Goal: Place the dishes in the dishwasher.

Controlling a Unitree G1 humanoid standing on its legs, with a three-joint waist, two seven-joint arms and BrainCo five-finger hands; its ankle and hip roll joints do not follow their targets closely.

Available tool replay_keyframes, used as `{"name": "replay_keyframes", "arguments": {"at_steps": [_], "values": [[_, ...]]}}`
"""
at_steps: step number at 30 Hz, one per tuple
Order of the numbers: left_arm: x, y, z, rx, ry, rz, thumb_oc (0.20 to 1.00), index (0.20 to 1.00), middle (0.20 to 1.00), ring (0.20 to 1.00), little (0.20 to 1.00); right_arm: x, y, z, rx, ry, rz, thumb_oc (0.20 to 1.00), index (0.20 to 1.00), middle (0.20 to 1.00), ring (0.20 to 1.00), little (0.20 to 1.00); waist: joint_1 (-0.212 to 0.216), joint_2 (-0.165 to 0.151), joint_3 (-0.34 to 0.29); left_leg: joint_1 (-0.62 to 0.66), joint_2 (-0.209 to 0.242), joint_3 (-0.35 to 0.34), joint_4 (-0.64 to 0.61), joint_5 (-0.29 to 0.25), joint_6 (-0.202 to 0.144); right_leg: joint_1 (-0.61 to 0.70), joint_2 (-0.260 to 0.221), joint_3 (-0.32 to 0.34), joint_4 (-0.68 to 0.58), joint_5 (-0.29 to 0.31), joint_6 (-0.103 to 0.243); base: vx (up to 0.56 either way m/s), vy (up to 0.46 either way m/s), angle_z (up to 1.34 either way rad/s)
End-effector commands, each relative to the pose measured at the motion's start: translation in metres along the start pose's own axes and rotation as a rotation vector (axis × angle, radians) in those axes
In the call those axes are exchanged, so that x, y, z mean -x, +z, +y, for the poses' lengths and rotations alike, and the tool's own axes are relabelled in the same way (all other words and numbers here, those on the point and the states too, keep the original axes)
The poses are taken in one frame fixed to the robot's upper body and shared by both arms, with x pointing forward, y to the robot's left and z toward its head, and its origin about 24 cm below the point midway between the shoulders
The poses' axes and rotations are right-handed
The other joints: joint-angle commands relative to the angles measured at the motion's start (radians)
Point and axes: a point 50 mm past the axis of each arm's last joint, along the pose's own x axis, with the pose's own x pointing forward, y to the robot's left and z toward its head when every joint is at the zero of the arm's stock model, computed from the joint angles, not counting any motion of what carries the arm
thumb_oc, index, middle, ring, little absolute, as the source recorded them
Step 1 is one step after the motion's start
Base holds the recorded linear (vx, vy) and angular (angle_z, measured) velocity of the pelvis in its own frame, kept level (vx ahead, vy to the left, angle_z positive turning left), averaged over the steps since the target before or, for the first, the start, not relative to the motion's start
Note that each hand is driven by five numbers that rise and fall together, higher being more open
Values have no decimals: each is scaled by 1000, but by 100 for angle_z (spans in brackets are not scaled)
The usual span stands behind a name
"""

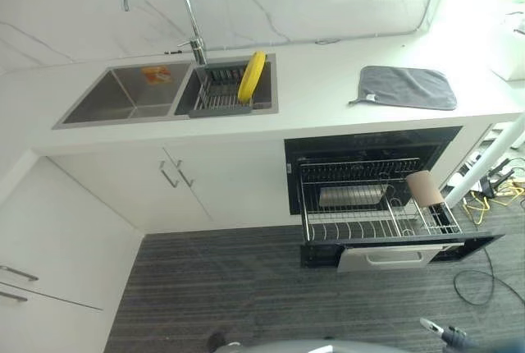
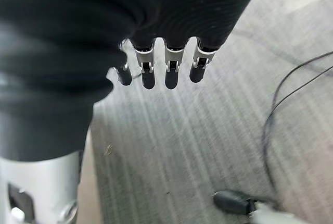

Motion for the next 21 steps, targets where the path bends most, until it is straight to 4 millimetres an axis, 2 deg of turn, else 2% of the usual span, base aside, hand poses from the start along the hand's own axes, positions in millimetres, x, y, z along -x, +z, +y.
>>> {"name": "replay_keyframes", "arguments": {"at_steps": [1,4,5,7,8,9,11,12,14,16,18,21], "values": [[7,29,-2,-64,-37,-103,1000,1000,1000,1000,1000,-2,11,13,5,48,-30,1000,1000,1000,1000,1000,5,-3,18,6,-72,32,7,-91,36,70,-137,11,-16,-63,106,285,622,-7],[10,44,-15,-188,-59,-126,1000,1000,1000,1000,1000,-1,-3,28,-66,94,6,1000,1000,1000,1000,1000,10,-13,14,-5,-150,1,7,-118,76,55,-211,-14,47,-26,154,275,589,28],[11,47,-17,-236,-65,-129,1000,1000,1000,1000,1000,-1,-7,33,-73,108,12,1000,1000,1000,1000,1000,9,-17,15,-6,-186,-14,7,-135,94,28,-247,-17,96,14,162,220,464,36],[12,49,-16,-282,-61,-141,1000,1000,1000,1000,1000,-1,-7,39,-81,126,17,1000,1000,1000,1000,1000,7,-20,18,-4,-215,-17,7,-151,116,-9,-283,-16,158,61,169,169,401,41],[13,54,-16,-327,-47,-176,1000,1000,1000,1000,1000,-1,-6,46,-96,150,22,1000,1000,1000,1000,1000,2,-19,21,-3,-230,-8,7,-162,136,-38,-286,-12,202,79,177,131,321,19],[13,55,-15,-332,-46,-185,1000,1000,1000,1000,1000,-1,-6,47,-96,157,22,1000,1000,1000,1000,1000,2,-18,21,-3,-230,-4,7,-163,140,-43,-280,-11,212,77,177,126,274,-6],[15,61,-16,-339,-30,-221,1000,1000,1000,1000,1000,-1,-7,52,-81,167,24,1000,1000,1000,1000,1000,-13,-18,16,-14,-237,-7,7,-164,158,-72,-182,32,205,31,170,121,147,-8],[16,64,-18,-377,-17,-226,1000,1000,1000,1000,1000,0,-10,50,-98,160,27,1000,1000,1000,1000,1000,-22,-24,12,-26,-246,-15,7,-163,166,-74,-119,57,180,-10,150,120,70,-1],[15,63,-18,-409,-7,-218,1000,1000,1000,1000,1000,0,-12,45,-96,150,23,1000,1000,1000,1000,1000,-29,-36,5,-38,-258,-16,7,-163,170,-71,-62,76,140,-34,122,111,32,14],[13,56,-13,-410,2,-204,1000,1000,1000,1000,1000,1,-15,39,-72,151,16,1000,1000,1000,1000,1000,-31,-52,0,-35,-266,9,7,-162,165,-45,-24,73,69,-47,96,98,-29,10],[11,51,-9,-395,-1,-201,1000,1000,1000,1000,1000,1,-16,35,-52,160,16,1000,1000,1000,1000,1000,-28,-65,3,-21,-274,40,7,-166,158,-16,-9,69,-5,-24,91,75,-112,-45],[11,51,-9,-366,-15,-205,1000,1000,1000,1000,1000,1,-18,36,-48,172,24,1000,1000,1000,1000,1000,-27,-63,4,-15,-274,55,7,-168,161,-7,-2,74,-8,-31,82,66,-160,-62]]}}
